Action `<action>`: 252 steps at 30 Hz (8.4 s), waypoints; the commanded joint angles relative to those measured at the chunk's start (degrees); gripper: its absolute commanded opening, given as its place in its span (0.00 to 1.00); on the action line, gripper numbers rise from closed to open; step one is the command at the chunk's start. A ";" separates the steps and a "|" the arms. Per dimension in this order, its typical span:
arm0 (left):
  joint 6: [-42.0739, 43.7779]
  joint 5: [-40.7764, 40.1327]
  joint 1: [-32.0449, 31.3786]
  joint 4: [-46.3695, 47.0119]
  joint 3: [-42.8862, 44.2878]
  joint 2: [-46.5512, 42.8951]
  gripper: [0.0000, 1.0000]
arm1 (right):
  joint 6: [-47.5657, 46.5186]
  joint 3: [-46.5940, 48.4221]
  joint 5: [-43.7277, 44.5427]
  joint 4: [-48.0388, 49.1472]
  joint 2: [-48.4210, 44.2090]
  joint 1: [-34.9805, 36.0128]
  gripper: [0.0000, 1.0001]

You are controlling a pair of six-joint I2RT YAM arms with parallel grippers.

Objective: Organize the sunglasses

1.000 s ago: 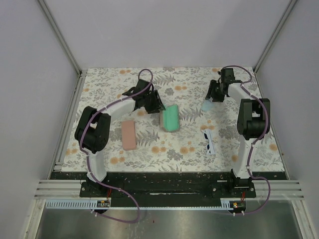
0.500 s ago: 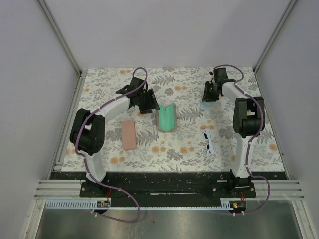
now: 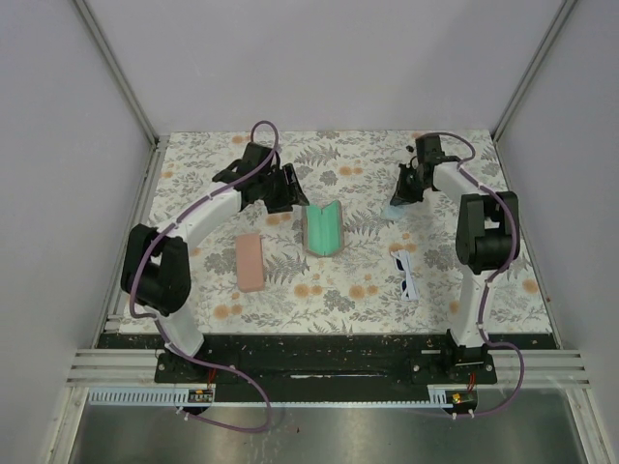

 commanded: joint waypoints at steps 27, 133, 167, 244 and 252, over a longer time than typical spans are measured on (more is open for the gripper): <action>1.42 0.07 -3.09 -2.11 -8.71 -16.14 0.58 | 30.64 -52.54 -13.16 20.13 -41.36 9.18 0.00; 24.97 4.64 -23.49 -8.44 35.15 38.18 0.17 | 27.65 -56.76 12.07 11.07 -43.91 22.54 0.35; 28.84 2.71 -27.00 -13.27 43.32 40.38 0.54 | 28.27 -55.09 9.87 1.14 -48.74 23.07 0.00; 18.73 -8.81 -17.52 -11.07 19.15 7.07 0.00 | 20.62 -19.94 0.64 -6.77 -33.37 30.53 0.00; 20.49 -9.60 -13.56 -11.86 19.94 8.21 0.00 | 20.44 -13.79 0.99 -6.59 -26.08 31.24 0.00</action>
